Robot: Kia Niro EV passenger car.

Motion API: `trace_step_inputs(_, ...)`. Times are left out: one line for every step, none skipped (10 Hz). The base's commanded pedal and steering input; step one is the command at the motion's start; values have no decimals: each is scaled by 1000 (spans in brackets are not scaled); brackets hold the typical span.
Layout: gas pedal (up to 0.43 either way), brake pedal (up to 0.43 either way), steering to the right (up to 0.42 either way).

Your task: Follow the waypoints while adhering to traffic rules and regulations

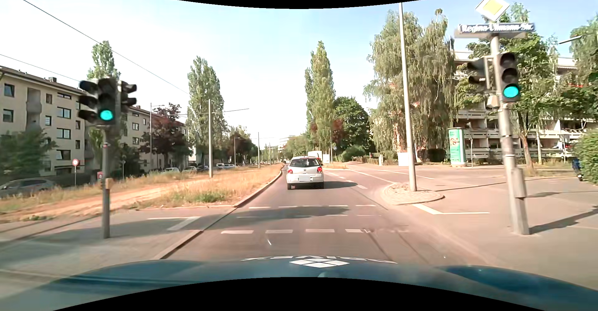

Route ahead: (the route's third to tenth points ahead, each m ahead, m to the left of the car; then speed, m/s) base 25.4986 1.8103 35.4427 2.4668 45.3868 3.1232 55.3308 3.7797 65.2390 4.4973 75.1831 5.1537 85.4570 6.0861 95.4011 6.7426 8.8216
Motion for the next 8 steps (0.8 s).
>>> trace_step_inputs(209, 0, 0)
trace_step_inputs(209, 0, -1)
trace_step_inputs(209, 0, -3)
trace_step_inputs(209, 0, -3)
trace_step_inputs(209, 0, -3)
trace_step_inputs(209, 0, -6)
trace_step_inputs(209, 0, -12)
trace_step_inputs(209, 0, -13)
